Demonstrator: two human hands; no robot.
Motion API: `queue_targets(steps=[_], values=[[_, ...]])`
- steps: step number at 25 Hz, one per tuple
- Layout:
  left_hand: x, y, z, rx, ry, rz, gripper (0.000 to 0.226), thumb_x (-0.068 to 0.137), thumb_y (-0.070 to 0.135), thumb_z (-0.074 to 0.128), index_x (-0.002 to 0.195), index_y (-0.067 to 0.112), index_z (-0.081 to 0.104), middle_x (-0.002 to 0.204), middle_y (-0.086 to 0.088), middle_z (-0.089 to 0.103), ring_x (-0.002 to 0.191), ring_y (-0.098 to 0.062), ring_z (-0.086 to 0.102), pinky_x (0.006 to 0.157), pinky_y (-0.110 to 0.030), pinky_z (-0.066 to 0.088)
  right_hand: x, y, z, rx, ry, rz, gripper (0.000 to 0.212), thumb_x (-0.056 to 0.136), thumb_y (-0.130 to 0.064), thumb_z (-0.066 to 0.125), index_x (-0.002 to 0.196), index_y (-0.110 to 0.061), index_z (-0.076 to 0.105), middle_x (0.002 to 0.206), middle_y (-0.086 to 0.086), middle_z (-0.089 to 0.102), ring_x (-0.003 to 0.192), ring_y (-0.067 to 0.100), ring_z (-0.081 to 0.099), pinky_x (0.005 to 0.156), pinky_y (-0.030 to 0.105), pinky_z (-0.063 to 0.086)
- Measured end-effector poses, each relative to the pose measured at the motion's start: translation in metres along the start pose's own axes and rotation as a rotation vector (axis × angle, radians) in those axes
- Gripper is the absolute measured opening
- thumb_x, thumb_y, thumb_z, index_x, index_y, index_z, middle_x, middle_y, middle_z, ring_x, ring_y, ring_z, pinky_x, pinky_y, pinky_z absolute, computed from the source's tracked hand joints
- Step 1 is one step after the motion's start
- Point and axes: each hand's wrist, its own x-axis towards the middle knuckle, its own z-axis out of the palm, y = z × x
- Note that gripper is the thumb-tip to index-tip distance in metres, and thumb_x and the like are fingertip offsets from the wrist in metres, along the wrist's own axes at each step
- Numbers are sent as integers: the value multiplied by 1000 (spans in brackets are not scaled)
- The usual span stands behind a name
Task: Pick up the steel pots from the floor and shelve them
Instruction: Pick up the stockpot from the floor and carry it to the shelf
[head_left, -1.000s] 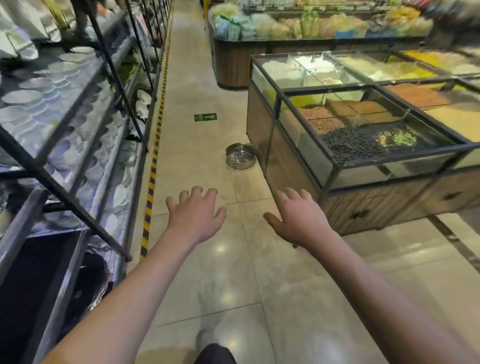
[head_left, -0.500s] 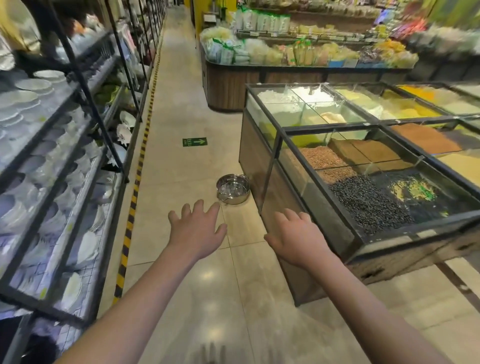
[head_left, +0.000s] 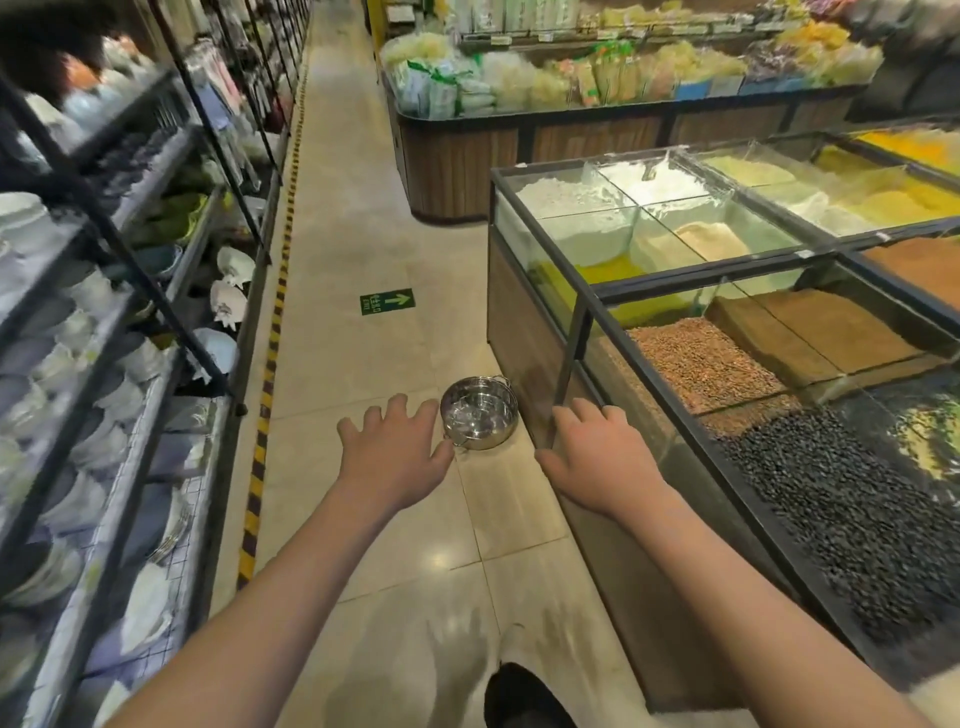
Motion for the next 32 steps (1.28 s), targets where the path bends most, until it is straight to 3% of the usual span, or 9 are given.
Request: queue_targets(steps=[9, 15, 23, 27, 32], values=[[213, -5, -24, -33, -8, -45, 61, 95, 61, 36, 148, 32, 38, 152, -9, 43, 131, -37, 47, 103, -58, 34, 228, 27, -30, -19, -11, -58, 56, 96, -53, 48, 138, -15, 47, 139, 13, 49, 121, 44, 46, 97, 49, 46], [356, -57, -5, -68, -37, -69, 60, 95, 60, 37, 148, 32, 37, 152, -9, 42, 130, -37, 46, 102, -57, 34, 386, 15, -19, -44, -60, -65, 54, 96, -51, 49, 136, -14, 48, 142, 15, 49, 121, 44, 46, 92, 47, 45], [567, -115, 18, -94, -50, -63, 58, 95, 56, 41, 145, 26, 42, 147, -11, 45, 128, -38, 46, 101, -54, 34, 591, -5, -11, -48, -92, -24, 63, 97, -49, 49, 148, -15, 40, 156, 16, 37, 133, 47, 37, 103, 51, 43], [634, -126, 43, -86, -131, -27, 61, 97, 56, 40, 149, 26, 37, 151, -13, 40, 131, -40, 42, 103, -54, 33, 655, -2, 12, 5, -135, 24, 55, 97, -46, 51, 141, -13, 45, 149, 17, 43, 128, 48, 40, 96, 51, 44], [697, -133, 126, -56, -224, -47, 61, 96, 56, 42, 148, 24, 39, 152, -13, 40, 130, -40, 45, 102, -53, 35, 715, 12, 105, 39, -213, 44, 54, 98, -46, 49, 143, -18, 46, 146, 13, 47, 127, 42, 42, 98, 47, 44]])
